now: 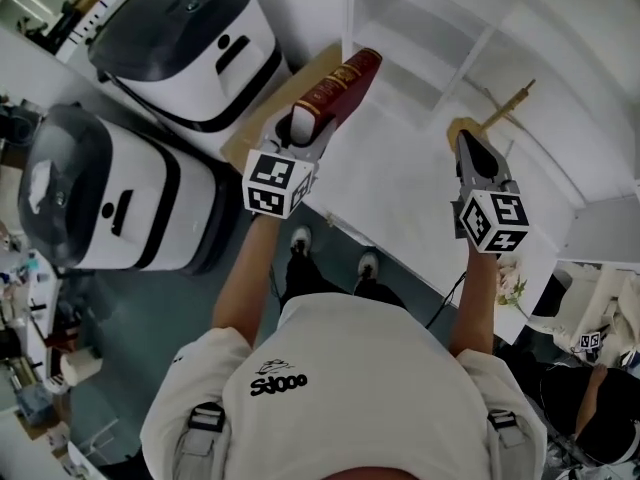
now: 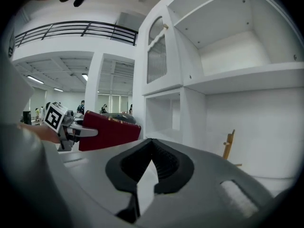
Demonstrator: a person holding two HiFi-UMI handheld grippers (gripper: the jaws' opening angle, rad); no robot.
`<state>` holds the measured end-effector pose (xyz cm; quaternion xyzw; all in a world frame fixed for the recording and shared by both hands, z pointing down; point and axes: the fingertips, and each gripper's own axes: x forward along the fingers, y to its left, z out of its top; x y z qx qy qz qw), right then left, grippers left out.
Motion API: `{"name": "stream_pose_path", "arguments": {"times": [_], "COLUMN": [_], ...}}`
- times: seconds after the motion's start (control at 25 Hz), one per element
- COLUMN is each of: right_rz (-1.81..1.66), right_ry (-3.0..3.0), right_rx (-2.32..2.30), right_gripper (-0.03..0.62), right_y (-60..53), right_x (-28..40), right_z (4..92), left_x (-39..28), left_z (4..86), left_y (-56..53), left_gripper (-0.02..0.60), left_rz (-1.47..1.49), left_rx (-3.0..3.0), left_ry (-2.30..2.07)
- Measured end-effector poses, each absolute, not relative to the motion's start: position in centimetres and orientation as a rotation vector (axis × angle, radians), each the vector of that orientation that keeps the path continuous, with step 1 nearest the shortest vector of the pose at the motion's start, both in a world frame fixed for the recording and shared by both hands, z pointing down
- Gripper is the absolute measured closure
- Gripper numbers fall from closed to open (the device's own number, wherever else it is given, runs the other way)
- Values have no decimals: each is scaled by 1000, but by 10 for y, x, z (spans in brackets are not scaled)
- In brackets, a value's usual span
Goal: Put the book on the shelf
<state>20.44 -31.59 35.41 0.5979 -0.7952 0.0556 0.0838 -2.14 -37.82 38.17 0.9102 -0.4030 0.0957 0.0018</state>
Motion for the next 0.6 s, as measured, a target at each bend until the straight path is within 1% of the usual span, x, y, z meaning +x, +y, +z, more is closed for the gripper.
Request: {"name": "stream_pose_path", "arguments": {"times": [0.24, 0.6], "right_rz": [279, 385], "right_ry": [-2274, -2142], "right_rx": [1904, 2043], "right_gripper": [592, 592], "right_y": [-341, -361], "right_x": [194, 189], "right_z": [378, 403], "left_x": [-18, 32], "left_z": [424, 460], "left_y": [-426, -473], "left_gripper": [356, 356], "left_rz": [569, 979], "left_rx": [2960, 3240], "left_ry": [-1063, -748]}}
